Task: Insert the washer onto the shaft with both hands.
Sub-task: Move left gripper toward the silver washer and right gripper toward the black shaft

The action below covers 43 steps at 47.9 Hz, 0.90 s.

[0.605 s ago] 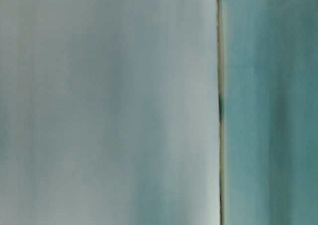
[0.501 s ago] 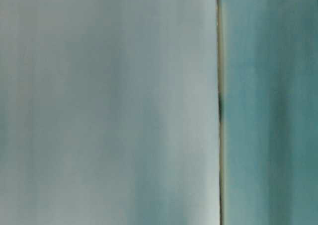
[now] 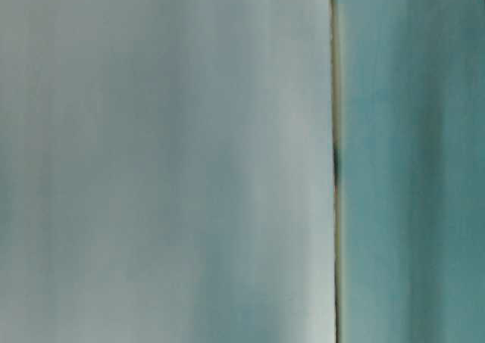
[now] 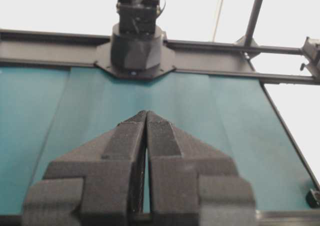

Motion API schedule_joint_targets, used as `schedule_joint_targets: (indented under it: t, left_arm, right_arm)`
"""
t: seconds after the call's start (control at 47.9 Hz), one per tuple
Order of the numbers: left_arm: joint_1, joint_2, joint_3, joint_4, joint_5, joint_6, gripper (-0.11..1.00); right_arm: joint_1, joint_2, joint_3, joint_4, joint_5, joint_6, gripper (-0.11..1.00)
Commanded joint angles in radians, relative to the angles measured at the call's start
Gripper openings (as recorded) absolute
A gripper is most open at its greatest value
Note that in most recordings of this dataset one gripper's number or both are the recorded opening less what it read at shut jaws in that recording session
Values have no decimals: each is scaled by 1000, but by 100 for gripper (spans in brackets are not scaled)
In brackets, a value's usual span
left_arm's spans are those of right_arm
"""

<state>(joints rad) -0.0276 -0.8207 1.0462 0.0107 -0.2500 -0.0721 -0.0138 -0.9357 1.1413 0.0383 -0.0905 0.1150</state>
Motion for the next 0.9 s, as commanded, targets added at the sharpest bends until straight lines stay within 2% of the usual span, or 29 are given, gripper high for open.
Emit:
schedule_joint_targets:
  t: [0.0, 0.271, 0.376, 0.626, 0.877]
  left_arm:
    - [-3, 48, -57, 3, 28, -5, 2]
    - [-3, 210, -169, 2, 241, -95, 2]
    - [-3, 262, -198, 2, 348, -94, 2]
    - [-3, 350, -273, 3, 525, -107, 2]
    - [-3, 469, -337, 8, 683, -98, 2]
  right_arm:
    - [-8, 35, -44, 5, 41, 28, -10]
    - [-11, 130, -100, 3, 192, 74, -10]
    - [-12, 169, -129, 2, 255, 74, -10]
    - [-12, 265, -230, 2, 439, 74, -10]
    - [-9, 405, -295, -8, 537, 67, -10]
